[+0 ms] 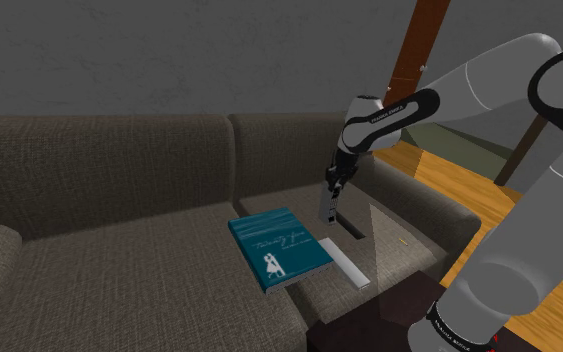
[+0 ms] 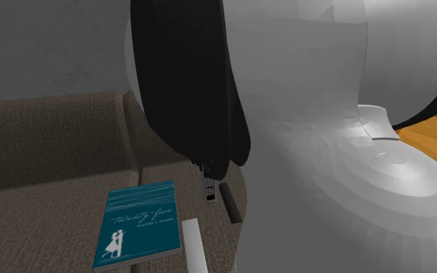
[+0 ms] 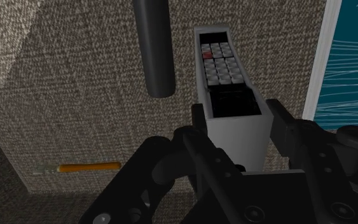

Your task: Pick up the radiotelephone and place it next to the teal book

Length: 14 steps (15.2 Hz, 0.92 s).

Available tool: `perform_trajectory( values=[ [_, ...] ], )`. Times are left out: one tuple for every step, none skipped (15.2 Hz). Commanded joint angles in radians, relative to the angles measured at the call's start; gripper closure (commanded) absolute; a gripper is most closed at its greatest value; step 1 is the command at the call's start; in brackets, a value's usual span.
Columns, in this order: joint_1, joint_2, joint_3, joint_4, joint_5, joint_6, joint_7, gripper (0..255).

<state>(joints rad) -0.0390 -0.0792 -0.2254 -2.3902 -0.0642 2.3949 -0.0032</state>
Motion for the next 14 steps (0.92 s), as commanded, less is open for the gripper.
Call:
perform_trajectory(
  values=[
    [0.000,0.001,0.000,-0.001,0.000,0.003,0.000,255],
    [0.000,0.001,0.000,-0.001,0.000,0.003,0.000,255],
    [0.000,0.001,0.000,-0.001,0.000,0.003,0.000,255],
    [0.000,0.001,0.000,-0.001,0.000,0.003,0.000,255],
    [0.000,0.001,0.000,-0.001,0.000,0.003,0.000,255],
    [0.000,0.001,0.000,0.000,0.000,0.003,0.000,0],
    [0.000,0.002,0.000,0.000,0.001,0.003,0.000,0],
    [0.000,0.002,0.000,0.000,0.001,0.003,0.000,0],
    [0.000,0.002,0.000,0.000,0.001,0.003,0.000,0],
    [0.000,0.002,0.000,0.000,0.001,0.003,0.000,0],
    [0.000,0.001,0.000,-0.001,0.000,0.003,0.000,0],
    [0.000,-0.024,0.002,0.010,-0.005,-0.032,0.005,0],
    [0.001,-0.047,0.004,0.022,-0.010,-0.067,0.008,0],
    [0.001,-0.069,0.006,0.035,-0.014,-0.102,0.012,0]
  ],
)
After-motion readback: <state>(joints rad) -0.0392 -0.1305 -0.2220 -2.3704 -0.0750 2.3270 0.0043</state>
